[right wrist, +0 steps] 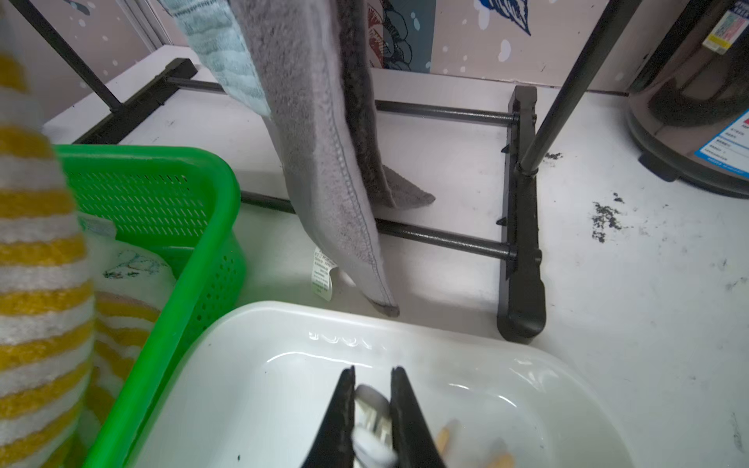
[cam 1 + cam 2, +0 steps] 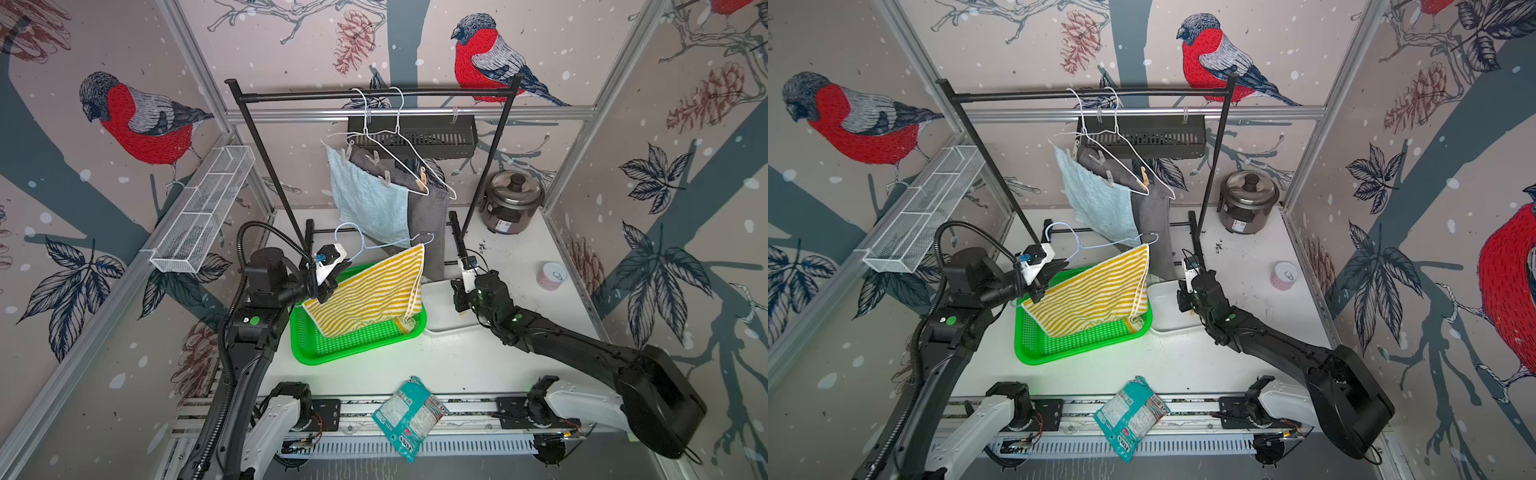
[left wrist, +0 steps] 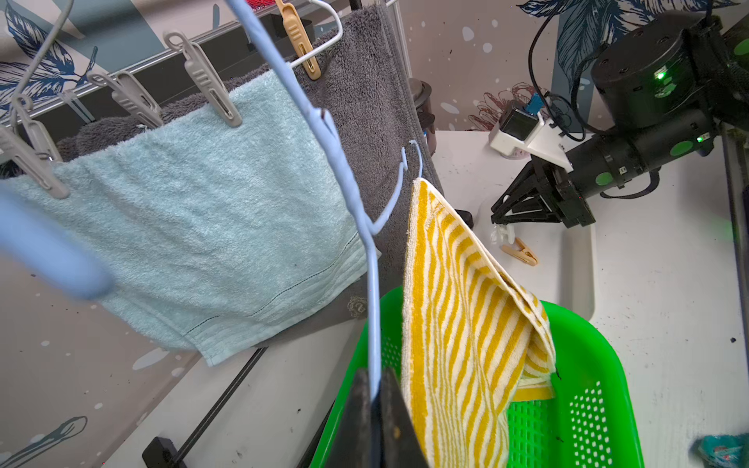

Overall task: Remove the clothespins securing towels to the hanger
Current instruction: Place the clothespin in the storage box.

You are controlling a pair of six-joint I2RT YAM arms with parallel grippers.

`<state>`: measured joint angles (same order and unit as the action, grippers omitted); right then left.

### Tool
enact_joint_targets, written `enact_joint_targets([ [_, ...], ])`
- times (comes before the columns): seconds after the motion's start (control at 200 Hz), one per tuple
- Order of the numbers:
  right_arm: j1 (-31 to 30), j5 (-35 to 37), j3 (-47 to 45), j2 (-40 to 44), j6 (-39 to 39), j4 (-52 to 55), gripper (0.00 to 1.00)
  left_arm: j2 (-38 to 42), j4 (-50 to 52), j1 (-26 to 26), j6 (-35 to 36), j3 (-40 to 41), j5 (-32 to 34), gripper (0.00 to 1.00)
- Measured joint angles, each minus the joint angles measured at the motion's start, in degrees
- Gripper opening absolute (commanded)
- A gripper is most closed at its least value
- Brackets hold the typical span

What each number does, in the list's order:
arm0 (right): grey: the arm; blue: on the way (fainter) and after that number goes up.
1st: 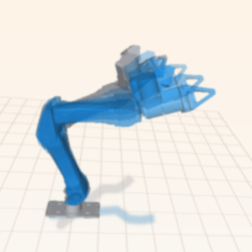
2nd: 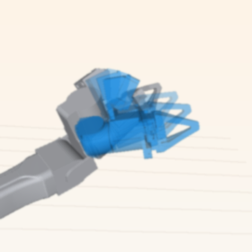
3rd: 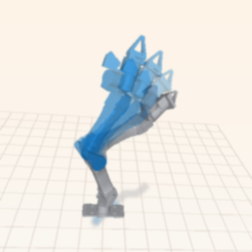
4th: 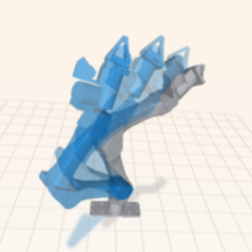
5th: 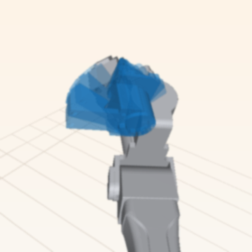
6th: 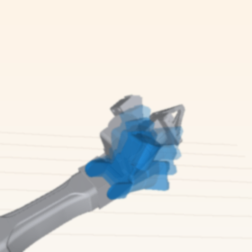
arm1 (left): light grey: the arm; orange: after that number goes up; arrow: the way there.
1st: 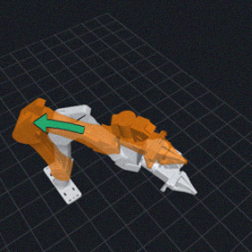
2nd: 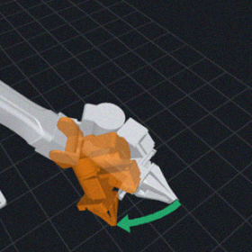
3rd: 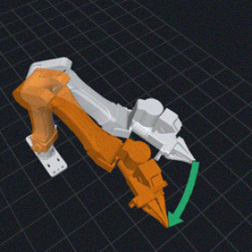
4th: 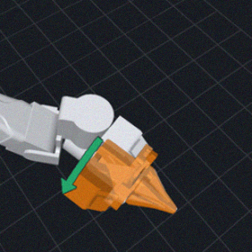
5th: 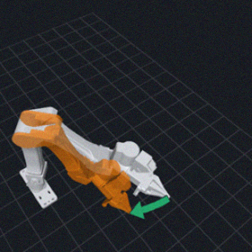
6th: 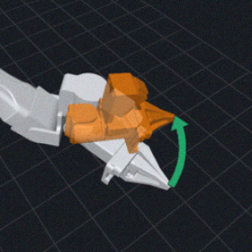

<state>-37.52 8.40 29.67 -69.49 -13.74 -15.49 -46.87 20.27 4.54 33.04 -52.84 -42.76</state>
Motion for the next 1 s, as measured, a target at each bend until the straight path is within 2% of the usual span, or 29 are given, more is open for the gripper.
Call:
enact_joint_targets([
  [0.375,0.09,-2.36,-0.37,-6.27,-2.56,-1.44,0.12,0.33,0.11,0.0,0.02,0.2,0.5,0.0],
  [0.525,0.09,-2.51,-0.33,-7.74,-2.84,-1.73,0.19,0.33,0.11,0.0,0.04,0.2,0.5,0.0],
  [0.705,0.2,-2.99,0.22,-9.6,-2.97,-1.68,0.21,0.24,0.11,0.0,0.07,0.2,0.48,0.0],
  [0.85,0.22,-3.43,0.72,-10.25,-3.21,-1.4,0.32,0.24,0.11,0.0,0.24,0.2,0.46,0.0],
  [0.996,0.28,-3.37,1.05,-6.84,-3.96,-0.76,0.39,0.24,0.13,0.0,0.42,0.2,0.44,0.0],
])
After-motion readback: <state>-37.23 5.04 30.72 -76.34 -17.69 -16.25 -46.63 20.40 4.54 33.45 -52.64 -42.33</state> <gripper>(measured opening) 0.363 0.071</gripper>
